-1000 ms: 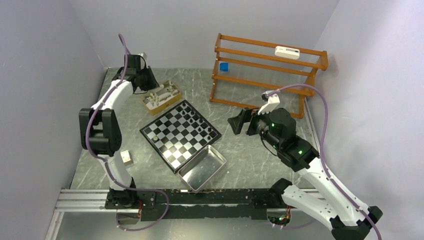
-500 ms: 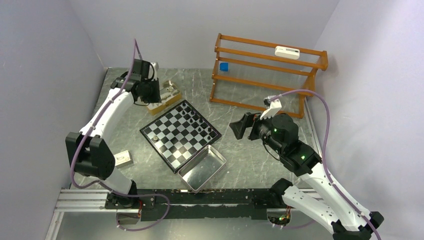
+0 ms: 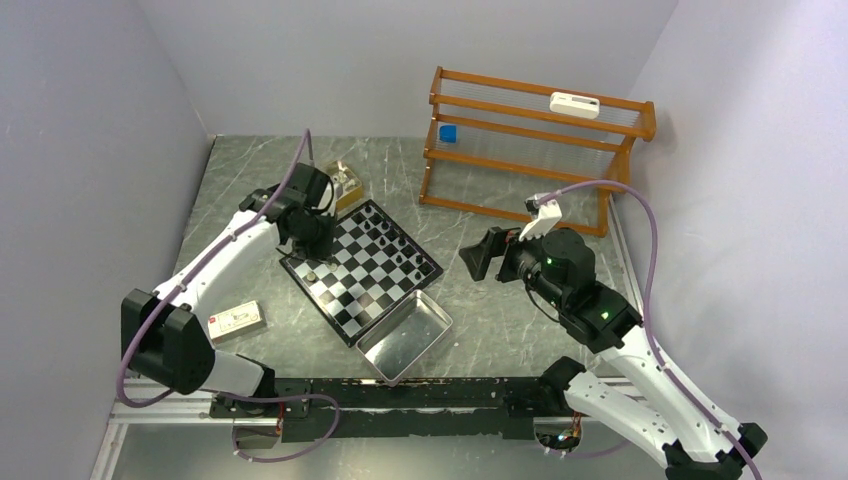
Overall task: Set up the chess pieces on the board
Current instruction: Place the chess piece on the chessboard.
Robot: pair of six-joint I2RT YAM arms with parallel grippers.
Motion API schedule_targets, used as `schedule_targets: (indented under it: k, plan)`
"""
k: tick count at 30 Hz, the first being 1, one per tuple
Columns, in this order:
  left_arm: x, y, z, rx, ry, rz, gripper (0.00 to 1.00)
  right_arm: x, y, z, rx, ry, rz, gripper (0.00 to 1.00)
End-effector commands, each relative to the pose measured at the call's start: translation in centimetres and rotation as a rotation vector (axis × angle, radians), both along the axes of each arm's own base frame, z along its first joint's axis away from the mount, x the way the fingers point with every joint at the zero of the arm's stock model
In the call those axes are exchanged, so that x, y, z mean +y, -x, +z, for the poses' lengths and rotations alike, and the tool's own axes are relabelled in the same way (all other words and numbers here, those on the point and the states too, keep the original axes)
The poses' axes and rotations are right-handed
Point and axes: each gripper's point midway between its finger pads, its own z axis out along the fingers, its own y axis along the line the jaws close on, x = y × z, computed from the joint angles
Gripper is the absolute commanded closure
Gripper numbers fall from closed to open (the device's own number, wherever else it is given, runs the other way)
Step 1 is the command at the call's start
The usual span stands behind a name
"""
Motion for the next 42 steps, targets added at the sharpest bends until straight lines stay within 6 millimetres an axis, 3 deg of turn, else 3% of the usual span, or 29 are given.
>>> schedule_targets:
  k: [1,17,23,28,35,42]
  plan:
    - [0.7,1.9,-0.8,0.024,-0.038,0.015,0.73,0.3,-0.1,-0.4,-0.003,0.009,0.009,0.0]
    - [0.7,4.3,-4.3,0.082,-0.071,0.048,0.73,0.5,-0.4,-1.2,0.012,0.011,0.01,0.0]
    - [0.6,4.3,-4.6,0.079,-0.084,0.049,0.74,0.3,-0.4,-1.1,0.007,0.02,0.005,0.0]
    - [0.1,3.9,-4.2,0.047,-0.056,0.052,0.68,0.3,-0.4,-1.4,0.007,0.018,0.002,0.0]
    - [-0.1,3.5,-5.9,0.052,-0.056,0.058,0.62,0.3,-0.4,-1.2,0.004,0.019,0.003,0.0]
    - [0.0,3.6,-7.3,0.069,-0.07,0.064,0.68,0.1,-0.3,-1.3,0.002,0.025,-0.001,0.0]
